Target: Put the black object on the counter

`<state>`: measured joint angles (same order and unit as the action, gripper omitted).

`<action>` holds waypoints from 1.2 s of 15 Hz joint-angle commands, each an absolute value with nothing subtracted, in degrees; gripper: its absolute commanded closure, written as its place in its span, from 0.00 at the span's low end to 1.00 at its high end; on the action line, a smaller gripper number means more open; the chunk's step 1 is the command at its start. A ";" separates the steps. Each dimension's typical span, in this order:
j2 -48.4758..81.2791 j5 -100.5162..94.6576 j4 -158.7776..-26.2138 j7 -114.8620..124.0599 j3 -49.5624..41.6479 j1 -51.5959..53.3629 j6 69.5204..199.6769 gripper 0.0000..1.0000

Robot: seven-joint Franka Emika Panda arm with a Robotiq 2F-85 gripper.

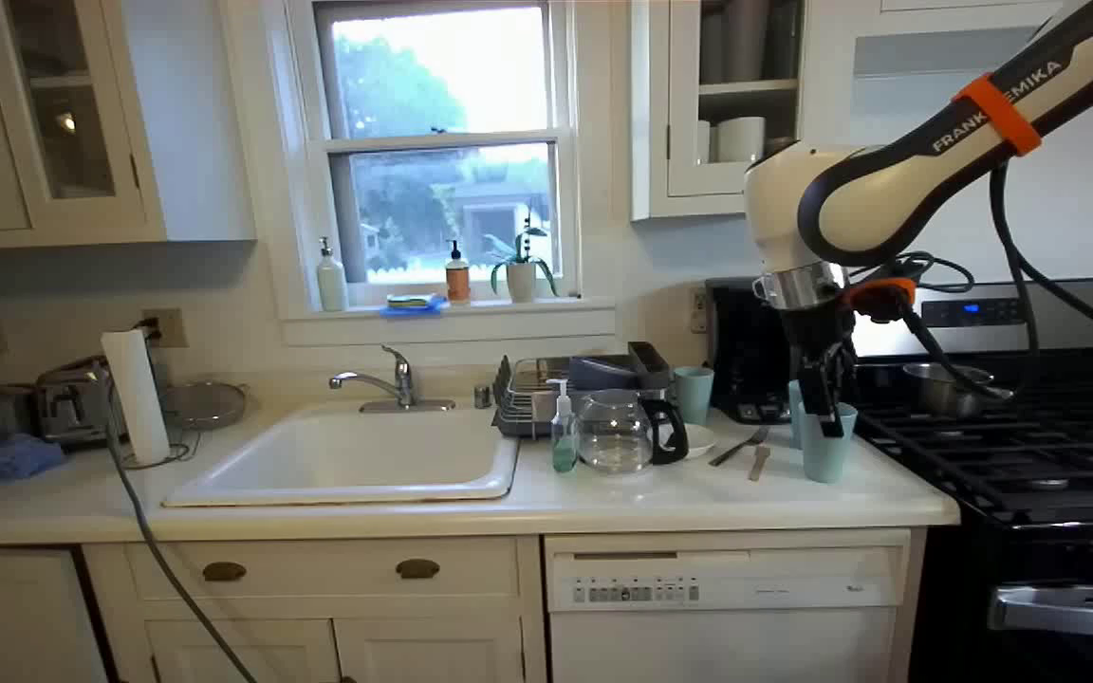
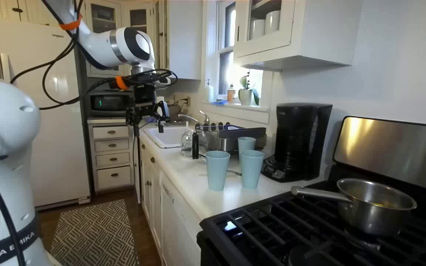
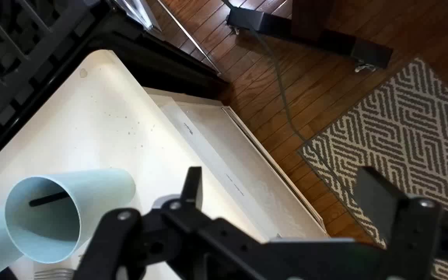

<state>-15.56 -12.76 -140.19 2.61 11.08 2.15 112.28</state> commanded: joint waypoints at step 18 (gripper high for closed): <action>-13.19 -25.17 -136.38 14.05 8.35 -0.25 112.37 0.00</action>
